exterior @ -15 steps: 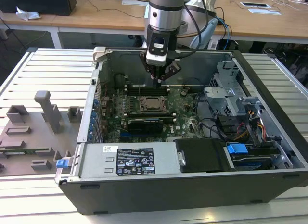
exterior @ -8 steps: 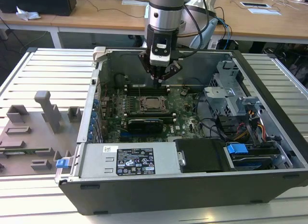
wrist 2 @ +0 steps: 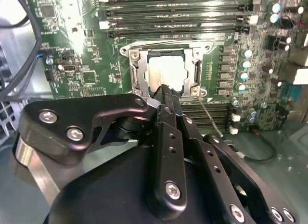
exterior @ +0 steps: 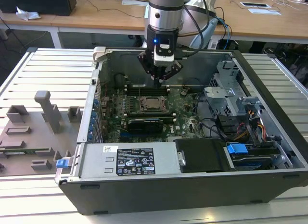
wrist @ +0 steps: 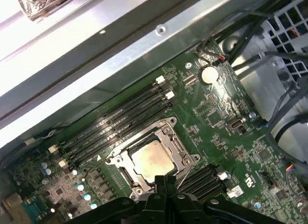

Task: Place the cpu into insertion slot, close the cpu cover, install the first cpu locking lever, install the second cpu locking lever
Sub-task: 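Install the first cpu locking lever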

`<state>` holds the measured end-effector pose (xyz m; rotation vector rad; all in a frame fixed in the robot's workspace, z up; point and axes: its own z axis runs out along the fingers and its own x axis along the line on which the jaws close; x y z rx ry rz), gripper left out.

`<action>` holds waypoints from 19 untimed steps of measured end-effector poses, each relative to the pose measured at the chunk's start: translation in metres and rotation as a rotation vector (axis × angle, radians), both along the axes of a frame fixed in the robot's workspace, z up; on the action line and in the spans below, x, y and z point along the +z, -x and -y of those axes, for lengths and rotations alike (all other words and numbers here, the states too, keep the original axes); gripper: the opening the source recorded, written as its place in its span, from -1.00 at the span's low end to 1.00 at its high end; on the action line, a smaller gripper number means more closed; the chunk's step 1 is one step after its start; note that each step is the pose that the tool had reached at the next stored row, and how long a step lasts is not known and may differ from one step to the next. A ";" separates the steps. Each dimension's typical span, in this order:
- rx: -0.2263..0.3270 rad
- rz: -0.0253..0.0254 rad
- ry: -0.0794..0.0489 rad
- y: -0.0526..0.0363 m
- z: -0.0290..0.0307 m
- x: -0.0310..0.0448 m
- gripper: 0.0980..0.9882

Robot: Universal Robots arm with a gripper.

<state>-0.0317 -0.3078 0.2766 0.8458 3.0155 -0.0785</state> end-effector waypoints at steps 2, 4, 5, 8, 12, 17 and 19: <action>0.050 0.0000 0.000 0.0000 0.0000 0.0000 -0.98; 0.076 0.0000 0.000 0.0000 0.0000 0.0000 -0.98; 0.095 0.0000 0.000 0.0000 0.0000 0.0000 -0.98; 0.164 0.0000 0.000 0.0000 0.0000 0.0000 -0.98; 0.217 0.0000 0.000 0.0000 0.0000 0.0000 -0.98; 0.287 0.0000 -0.001 0.0000 0.0000 0.0000 -0.98; 0.324 0.0000 -0.001 0.0000 0.0000 0.0000 -0.98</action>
